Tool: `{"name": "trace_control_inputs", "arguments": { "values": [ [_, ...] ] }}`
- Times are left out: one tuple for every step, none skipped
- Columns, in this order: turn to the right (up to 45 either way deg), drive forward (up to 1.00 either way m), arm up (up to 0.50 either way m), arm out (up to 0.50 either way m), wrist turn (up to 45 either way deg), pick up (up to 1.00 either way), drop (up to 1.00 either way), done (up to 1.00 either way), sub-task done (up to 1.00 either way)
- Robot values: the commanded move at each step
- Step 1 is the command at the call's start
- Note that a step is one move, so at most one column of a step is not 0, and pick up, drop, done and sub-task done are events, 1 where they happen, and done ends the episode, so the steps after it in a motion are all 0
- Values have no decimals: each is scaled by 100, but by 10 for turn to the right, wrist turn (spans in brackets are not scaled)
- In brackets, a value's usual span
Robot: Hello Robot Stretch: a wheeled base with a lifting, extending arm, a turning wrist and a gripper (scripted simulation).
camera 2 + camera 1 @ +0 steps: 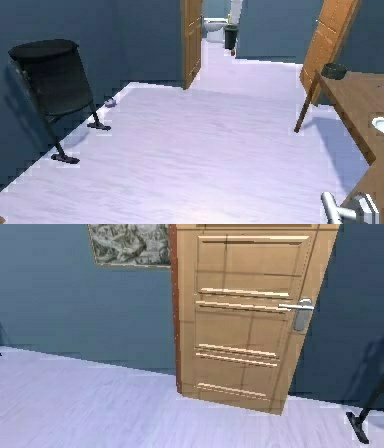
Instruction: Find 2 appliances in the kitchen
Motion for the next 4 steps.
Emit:
{"name": "trace_control_inputs", "arguments": {
  "values": [
    [60,0,0,0,0,0,0,0,0],
    [0,30,0,0,0,0,0,0,0],
    [-450,0,0,0,0,0,0,0,0],
    [-390,0,0,0,0,0,0,0,0]
  ]
}}
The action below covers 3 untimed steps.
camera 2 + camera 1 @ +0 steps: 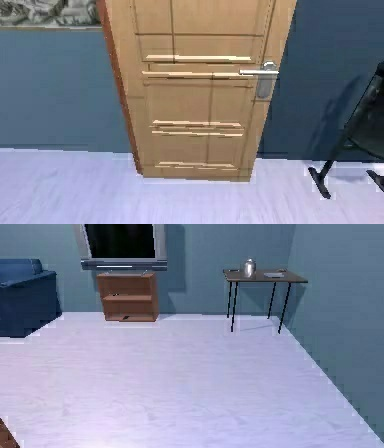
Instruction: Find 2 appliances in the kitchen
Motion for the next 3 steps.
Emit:
{"name": "trace_control_inputs", "arguments": {
  "values": [
    [0,75,0,0,0,0,0,0,0],
    [-420,0,0,0,0,0,0,0,0],
    [0,50,0,0,0,0,0,0,0]
  ]
}}
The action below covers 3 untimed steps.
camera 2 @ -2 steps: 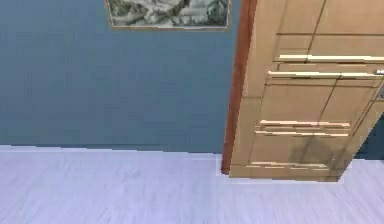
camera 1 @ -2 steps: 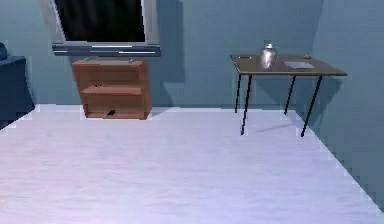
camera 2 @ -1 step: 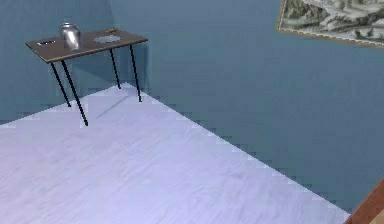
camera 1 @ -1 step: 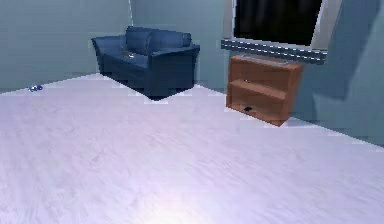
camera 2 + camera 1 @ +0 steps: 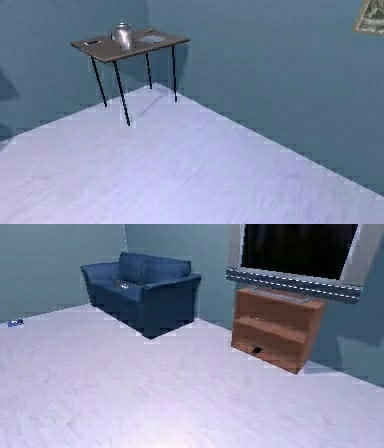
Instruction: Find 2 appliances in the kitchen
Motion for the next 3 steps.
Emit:
{"name": "trace_control_inputs", "arguments": {
  "values": [
    [-450,0,0,0,0,0,0,0,0],
    [0,10,0,0,0,0,0,0,0],
    [-30,0,0,0,0,0,0,0,0]
  ]
}}
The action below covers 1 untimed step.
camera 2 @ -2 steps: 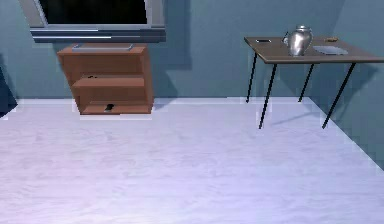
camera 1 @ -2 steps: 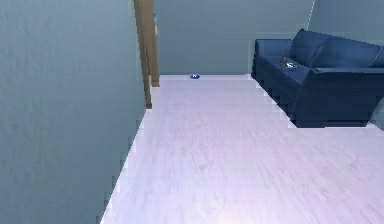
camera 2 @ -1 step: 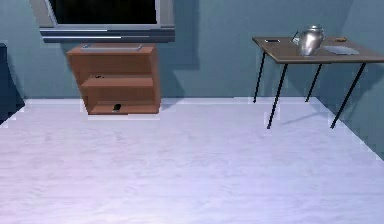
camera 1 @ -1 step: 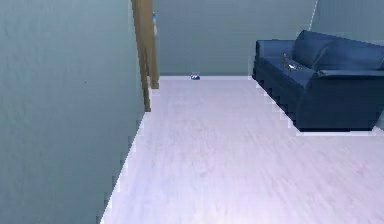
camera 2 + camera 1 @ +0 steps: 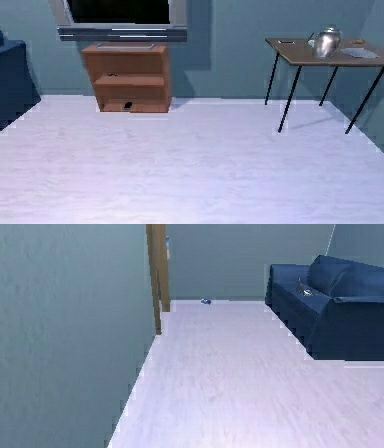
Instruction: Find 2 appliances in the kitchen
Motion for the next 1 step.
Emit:
{"name": "trace_control_inputs", "arguments": {
  "values": [
    [0,100,0,0,0,0,0,0,0]
  ]
}}
